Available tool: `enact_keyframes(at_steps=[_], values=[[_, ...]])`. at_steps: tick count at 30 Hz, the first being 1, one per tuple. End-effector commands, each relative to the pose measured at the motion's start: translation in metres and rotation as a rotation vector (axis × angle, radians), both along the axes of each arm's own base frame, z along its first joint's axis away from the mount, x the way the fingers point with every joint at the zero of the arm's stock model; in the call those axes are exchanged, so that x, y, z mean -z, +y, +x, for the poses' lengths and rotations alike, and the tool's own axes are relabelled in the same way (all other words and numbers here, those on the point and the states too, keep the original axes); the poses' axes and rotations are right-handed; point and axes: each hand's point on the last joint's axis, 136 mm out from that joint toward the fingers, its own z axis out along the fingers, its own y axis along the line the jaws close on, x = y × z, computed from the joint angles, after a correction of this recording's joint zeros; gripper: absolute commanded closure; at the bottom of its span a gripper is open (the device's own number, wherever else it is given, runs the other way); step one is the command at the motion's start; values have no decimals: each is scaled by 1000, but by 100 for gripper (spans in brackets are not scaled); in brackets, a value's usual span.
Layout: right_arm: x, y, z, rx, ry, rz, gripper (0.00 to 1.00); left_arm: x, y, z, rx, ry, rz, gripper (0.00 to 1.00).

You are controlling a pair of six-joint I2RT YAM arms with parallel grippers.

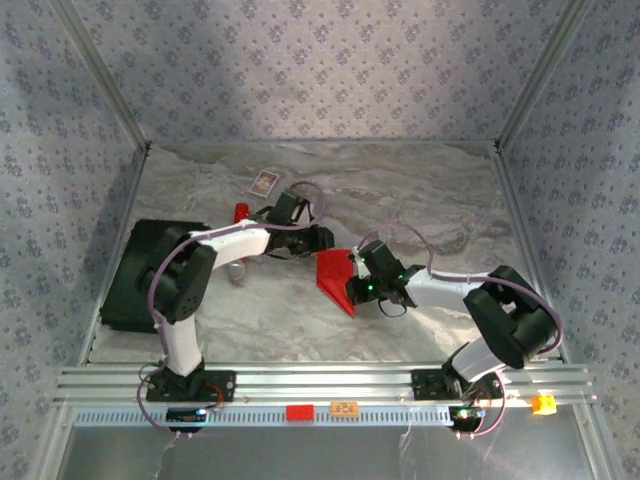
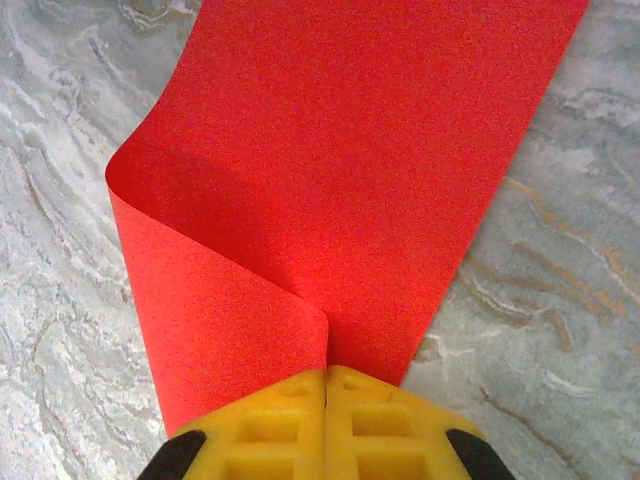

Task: Fold a paper plane with a square sheet of paper (pick it up from the middle)
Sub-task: Third fold the triangle at the center of the table.

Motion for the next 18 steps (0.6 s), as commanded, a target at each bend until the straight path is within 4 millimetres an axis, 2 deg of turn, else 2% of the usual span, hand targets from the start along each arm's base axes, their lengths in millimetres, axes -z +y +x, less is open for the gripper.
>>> enact_keyframes(at_steps=[1, 5, 8, 13, 18], values=[[11, -9, 2, 22, 27, -51, 99, -17, 8, -5, -32, -33, -29, 69], [12, -9, 6, 33, 30, -47, 99, -22, 7, -20, -23, -2, -106, 84], [12, -10, 9, 45, 29, -42, 99, -17, 2, -34, -5, 49, -163, 93], [11, -11, 11, 58, 28, -37, 99, -9, -9, -53, -7, 109, -241, 97], [11, -12, 11, 68, 29, -34, 99, -1, -19, -63, -8, 151, -280, 99]])
